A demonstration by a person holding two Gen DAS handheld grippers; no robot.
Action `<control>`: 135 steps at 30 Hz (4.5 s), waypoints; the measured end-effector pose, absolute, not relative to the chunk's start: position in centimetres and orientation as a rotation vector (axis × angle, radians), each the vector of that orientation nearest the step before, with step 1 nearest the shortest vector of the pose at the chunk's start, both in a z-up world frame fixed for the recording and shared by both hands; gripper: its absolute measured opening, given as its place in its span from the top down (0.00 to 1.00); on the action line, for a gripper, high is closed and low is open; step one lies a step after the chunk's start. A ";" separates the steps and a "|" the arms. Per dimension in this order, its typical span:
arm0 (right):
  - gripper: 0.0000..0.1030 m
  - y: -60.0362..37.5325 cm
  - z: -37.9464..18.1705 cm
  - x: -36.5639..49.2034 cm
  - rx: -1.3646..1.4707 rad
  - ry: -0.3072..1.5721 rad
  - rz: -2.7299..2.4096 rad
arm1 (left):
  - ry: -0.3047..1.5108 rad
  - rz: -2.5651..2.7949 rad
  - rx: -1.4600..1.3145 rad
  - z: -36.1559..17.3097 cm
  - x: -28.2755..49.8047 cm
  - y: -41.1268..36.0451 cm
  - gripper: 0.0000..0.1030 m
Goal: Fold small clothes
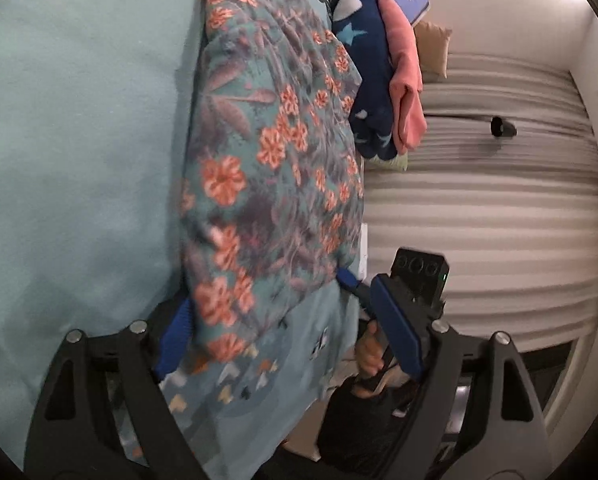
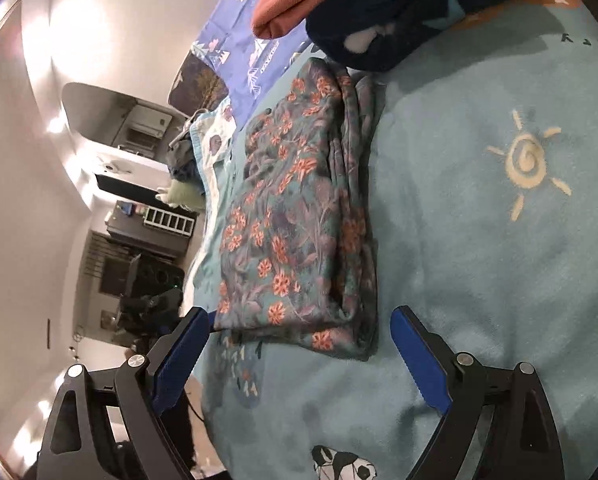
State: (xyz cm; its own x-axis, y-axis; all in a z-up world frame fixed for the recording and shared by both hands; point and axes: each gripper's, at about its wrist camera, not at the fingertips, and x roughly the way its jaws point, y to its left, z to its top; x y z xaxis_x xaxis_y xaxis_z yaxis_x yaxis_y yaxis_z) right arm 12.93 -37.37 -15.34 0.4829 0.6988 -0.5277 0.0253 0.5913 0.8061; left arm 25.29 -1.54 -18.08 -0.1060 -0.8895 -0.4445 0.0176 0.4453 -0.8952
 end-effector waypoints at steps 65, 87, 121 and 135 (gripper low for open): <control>0.83 -29.7 12.1 29.5 0.405 0.794 0.473 | 0.943 -1.182 -0.742 7.6 30.6 -1.1 0.86; 0.80 -53.9 2.8 41.4 0.719 0.931 0.210 | 1.331 -1.154 -0.605 -4.0 41.2 -25.9 0.86; 0.06 -46.4 -2.2 35.3 0.255 0.800 -0.037 | 0.962 -0.910 -0.234 -3.0 40.1 -27.6 0.50; 0.00 -45.9 -1.9 33.3 0.145 0.828 -0.239 | 0.911 -0.850 -0.028 -3.9 37.1 -29.9 0.30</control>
State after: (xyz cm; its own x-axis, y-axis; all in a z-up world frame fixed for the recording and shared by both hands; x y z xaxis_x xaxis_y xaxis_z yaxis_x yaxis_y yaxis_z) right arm 33.31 -45.86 -1.94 0.6517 -0.1535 -0.7428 0.2664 0.9632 0.0347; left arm 37.11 -29.91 -3.93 0.3194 -0.6572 -0.6827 0.6350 0.6832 -0.3606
